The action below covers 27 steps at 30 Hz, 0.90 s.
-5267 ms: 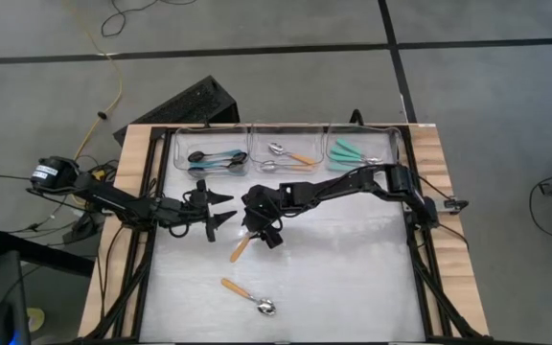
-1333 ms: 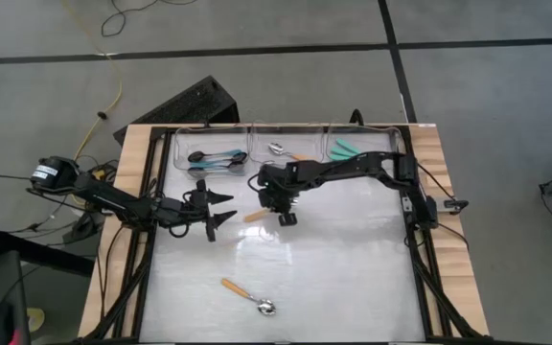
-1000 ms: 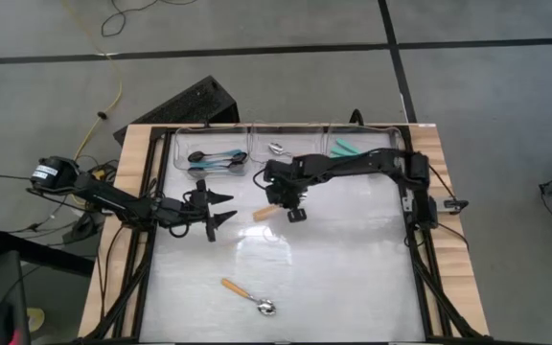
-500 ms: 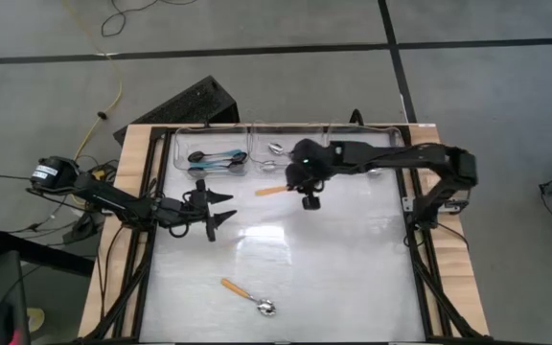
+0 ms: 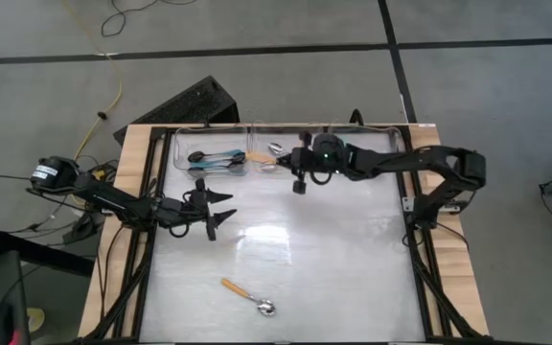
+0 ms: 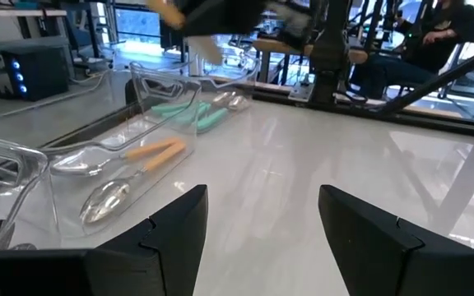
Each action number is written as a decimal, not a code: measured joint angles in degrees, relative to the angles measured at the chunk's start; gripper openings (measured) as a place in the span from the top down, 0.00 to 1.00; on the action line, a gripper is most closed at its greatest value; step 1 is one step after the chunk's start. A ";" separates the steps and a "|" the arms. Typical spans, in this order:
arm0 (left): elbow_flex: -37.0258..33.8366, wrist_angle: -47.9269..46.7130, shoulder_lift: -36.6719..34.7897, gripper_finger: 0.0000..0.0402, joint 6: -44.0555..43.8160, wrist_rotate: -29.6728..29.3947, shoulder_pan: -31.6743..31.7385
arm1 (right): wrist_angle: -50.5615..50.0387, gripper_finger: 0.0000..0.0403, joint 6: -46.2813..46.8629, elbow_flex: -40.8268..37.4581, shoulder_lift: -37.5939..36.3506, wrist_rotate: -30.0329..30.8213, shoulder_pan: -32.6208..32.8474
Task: Sort silverware by color (type)
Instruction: Put the top yellow spoon into the top center transparent bin
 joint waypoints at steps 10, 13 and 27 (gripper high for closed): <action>-0.01 -1.49 0.00 0.46 -0.68 0.01 0.00 | 4.55 0.84 -3.25 0.07 6.29 -7.74 -7.95; -0.01 -1.46 0.00 0.46 -0.69 -1.28 0.00 | 4.31 0.84 -3.30 0.15 6.27 -10.62 -10.55; -0.01 -1.32 0.00 0.46 -2.32 -2.78 0.00 | 5.82 0.84 -0.41 0.15 12.44 -22.01 -19.93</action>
